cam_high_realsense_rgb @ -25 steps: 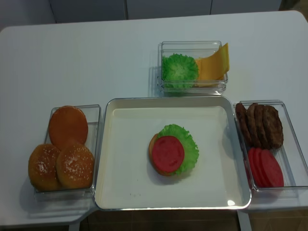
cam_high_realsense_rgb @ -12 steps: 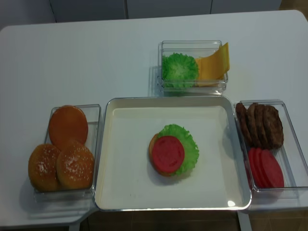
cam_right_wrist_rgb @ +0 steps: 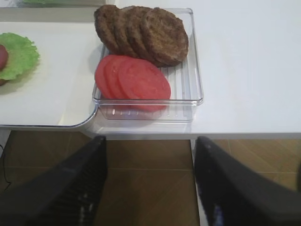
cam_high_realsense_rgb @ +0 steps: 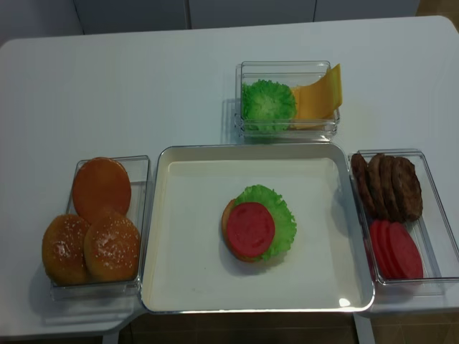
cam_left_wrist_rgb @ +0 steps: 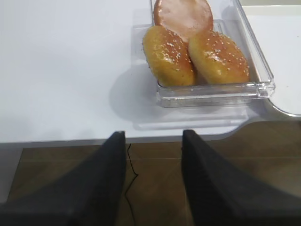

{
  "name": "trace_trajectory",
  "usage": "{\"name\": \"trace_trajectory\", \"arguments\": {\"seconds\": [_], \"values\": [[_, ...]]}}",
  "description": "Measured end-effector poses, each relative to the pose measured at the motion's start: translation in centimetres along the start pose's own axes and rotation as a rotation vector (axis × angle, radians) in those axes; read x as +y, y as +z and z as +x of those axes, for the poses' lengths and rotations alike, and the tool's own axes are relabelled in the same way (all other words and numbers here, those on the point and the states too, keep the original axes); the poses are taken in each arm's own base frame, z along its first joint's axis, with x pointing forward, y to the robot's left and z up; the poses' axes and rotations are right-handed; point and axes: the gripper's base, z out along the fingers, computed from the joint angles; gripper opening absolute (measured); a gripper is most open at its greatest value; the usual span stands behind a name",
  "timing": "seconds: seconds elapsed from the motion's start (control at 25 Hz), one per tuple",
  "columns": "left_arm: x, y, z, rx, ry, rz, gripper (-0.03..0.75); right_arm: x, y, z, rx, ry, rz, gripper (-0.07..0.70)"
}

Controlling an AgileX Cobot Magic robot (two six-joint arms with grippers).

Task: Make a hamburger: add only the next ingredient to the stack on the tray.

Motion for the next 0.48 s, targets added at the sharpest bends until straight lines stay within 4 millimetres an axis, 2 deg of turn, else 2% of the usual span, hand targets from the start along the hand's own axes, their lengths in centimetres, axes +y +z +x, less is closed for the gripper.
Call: {"name": "trace_trajectory", "arguments": {"seconds": [0.48], "values": [[0.00,0.00,0.00,0.000,0.000,0.000,0.299,0.00,0.00,0.00,0.000,0.000,0.000,0.439]]}}
